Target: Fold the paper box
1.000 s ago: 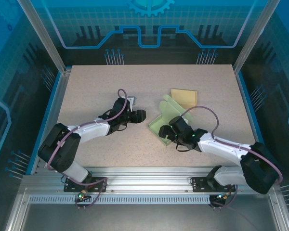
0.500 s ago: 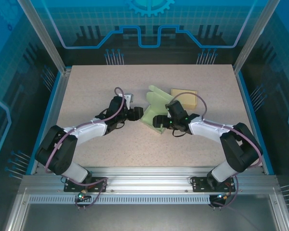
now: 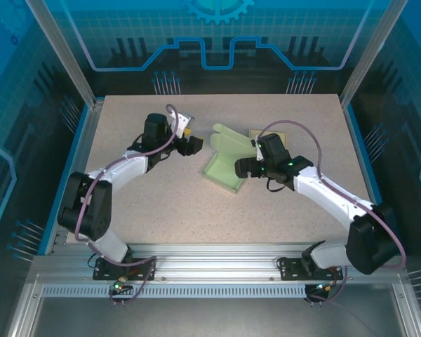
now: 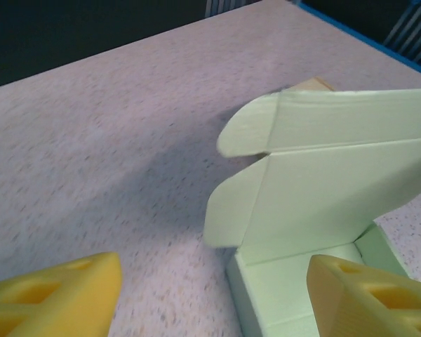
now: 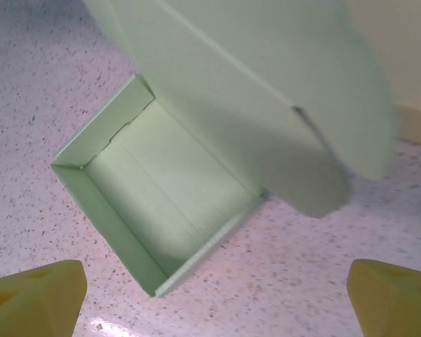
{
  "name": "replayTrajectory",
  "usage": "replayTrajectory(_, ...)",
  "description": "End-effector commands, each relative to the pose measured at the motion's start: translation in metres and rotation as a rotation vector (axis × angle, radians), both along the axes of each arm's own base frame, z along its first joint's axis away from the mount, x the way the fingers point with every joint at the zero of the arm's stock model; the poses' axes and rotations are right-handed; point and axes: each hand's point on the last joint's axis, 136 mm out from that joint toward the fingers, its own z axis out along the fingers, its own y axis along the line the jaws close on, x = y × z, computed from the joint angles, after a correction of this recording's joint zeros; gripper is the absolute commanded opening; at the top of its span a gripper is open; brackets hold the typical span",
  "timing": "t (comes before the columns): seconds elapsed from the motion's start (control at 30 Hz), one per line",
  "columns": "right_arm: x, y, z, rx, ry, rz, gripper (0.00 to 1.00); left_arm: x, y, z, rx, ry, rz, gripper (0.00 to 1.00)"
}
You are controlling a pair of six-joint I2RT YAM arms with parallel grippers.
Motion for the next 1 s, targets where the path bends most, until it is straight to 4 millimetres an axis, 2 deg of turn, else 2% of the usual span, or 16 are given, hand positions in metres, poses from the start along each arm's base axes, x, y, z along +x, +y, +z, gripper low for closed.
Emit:
replayTrajectory(0.0, 0.001, -0.027, 0.006, -0.065, -0.002, -0.042, 0.96, -0.001, -0.021, -0.008, -0.008, 0.019, -0.198, 0.71)
replayTrajectory(0.2, 0.010, -0.035, 0.009, -0.017, 0.003, -0.058, 0.93, 0.013, -0.036, -0.019, -0.035, 0.076, -0.276, 0.69)
replayTrajectory(0.53, 0.022, -0.034, 0.012, 0.026, 0.013, -0.060, 0.88, 0.017, -0.049, -0.035, -0.019, 0.135, -0.346, 0.68)
replayTrajectory(0.8, 0.025, -0.037, 0.014, 0.031, 0.018, -0.071, 0.86, 0.022, -0.062, -0.048, 0.021, 0.163, -0.372, 0.67)
replayTrajectory(0.87, 0.025, -0.037, 0.014, 0.033, 0.019, -0.073, 0.86, 0.021, -0.068, -0.052, 0.035, 0.167, -0.388, 0.64)
replayTrajectory(0.97, 0.025, -0.038, 0.014, 0.033, 0.020, -0.075, 0.86, 0.020, -0.072, -0.054, 0.046, 0.178, -0.399, 0.53)
